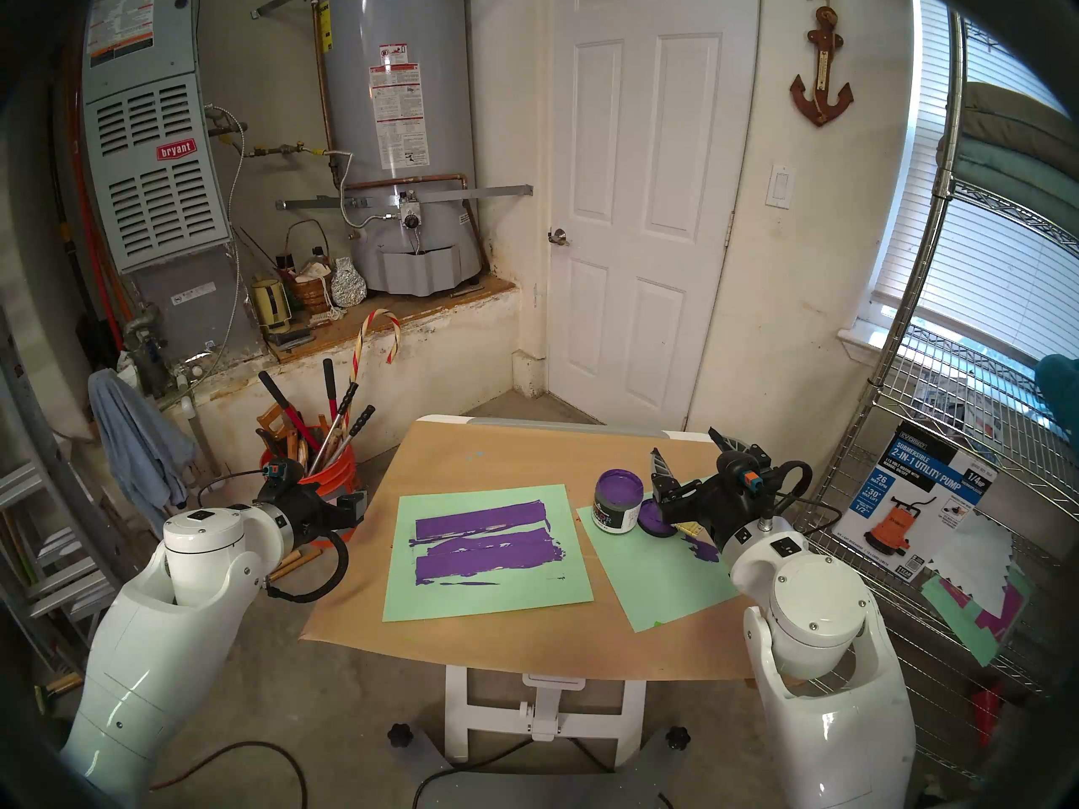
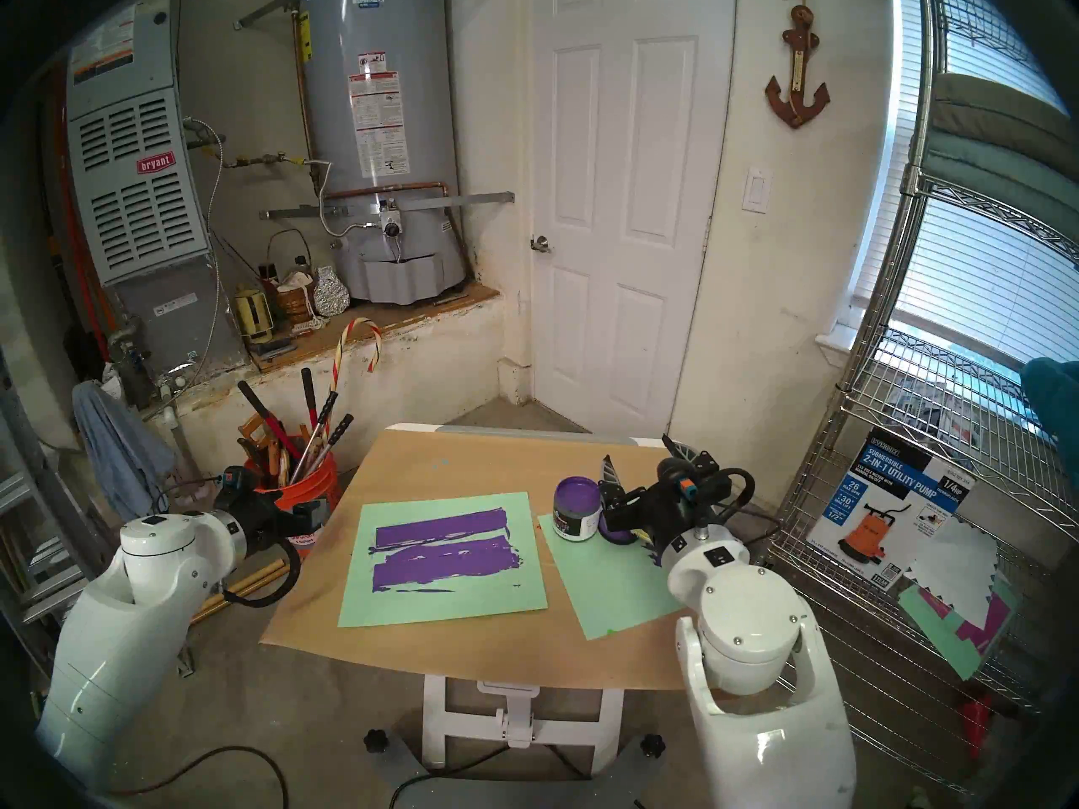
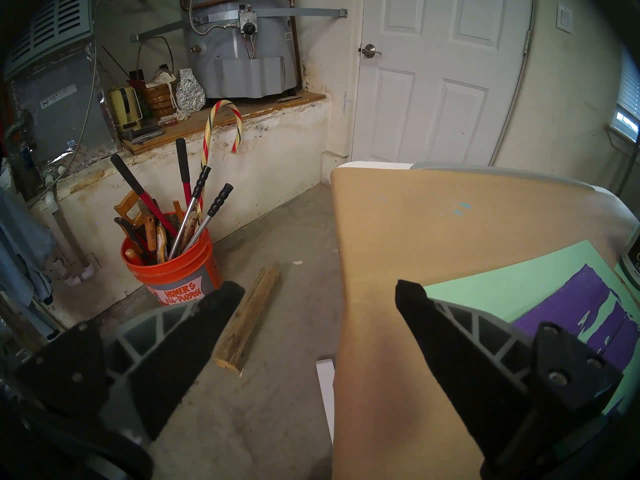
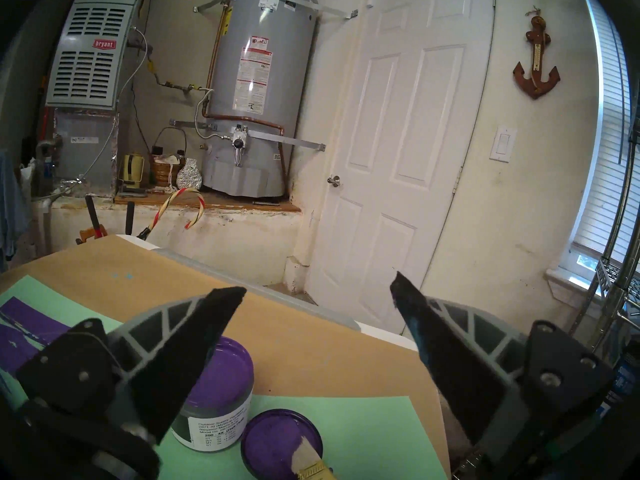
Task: Pick up brush, dip the brush into paint, and paint the wood
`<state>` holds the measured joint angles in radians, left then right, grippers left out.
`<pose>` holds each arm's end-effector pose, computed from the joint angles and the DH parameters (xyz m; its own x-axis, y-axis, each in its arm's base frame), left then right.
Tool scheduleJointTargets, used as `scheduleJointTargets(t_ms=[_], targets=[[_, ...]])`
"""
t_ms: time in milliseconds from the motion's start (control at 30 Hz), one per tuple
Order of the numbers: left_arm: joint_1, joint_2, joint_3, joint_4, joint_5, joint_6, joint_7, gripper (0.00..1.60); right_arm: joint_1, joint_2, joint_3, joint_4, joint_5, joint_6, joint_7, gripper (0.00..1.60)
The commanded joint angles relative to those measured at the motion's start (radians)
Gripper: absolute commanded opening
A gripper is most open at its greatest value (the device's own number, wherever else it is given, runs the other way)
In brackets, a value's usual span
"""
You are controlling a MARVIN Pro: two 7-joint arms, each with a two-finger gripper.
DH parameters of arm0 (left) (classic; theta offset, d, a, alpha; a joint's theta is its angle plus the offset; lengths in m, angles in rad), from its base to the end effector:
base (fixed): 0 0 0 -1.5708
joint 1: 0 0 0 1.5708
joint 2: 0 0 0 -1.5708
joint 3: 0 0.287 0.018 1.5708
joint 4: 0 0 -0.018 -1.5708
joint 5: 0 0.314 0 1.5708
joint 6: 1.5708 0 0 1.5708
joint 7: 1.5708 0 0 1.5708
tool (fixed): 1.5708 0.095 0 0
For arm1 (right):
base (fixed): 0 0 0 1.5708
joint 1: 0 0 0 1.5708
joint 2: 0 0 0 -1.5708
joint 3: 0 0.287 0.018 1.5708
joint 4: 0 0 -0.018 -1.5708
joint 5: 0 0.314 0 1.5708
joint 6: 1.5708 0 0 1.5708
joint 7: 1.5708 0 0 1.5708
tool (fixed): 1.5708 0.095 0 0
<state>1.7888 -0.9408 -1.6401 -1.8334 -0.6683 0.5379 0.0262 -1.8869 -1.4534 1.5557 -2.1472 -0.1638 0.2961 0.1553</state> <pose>0.3642 0.1419 -0.2790 0.4830 -0.0150 0.8755 -0.0774 -0.9967 0.0256 0.3297 0.0032 -0.2213 0.0293 0.2621 0.9646 0.1624 -0.9534 0.2542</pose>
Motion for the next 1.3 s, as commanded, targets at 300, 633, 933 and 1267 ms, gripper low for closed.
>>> scheduleJointTargets(t_ms=[300,633,933,1267], targets=[[-0.004,0.001,-0.01,-0.015,-0.002,-0.002,0.002,1.6,0.012,-0.005,-0.005,-0.02,0.008,-0.014,-0.001,1.6],[-0.004,0.001,-0.01,-0.015,-0.002,-0.002,0.002,1.6,0.012,-0.003,-0.006,-0.02,0.011,-0.014,-0.003,1.6],[-0.004,0.001,-0.01,-0.015,-0.002,-0.002,0.002,1.6,0.012,-0.001,-0.007,-0.02,0.012,-0.014,-0.004,1.6],[-0.004,0.001,-0.01,-0.015,-0.002,-0.002,0.002,1.6,0.012,0.0,-0.007,-0.02,0.013,-0.014,-0.006,1.6]])
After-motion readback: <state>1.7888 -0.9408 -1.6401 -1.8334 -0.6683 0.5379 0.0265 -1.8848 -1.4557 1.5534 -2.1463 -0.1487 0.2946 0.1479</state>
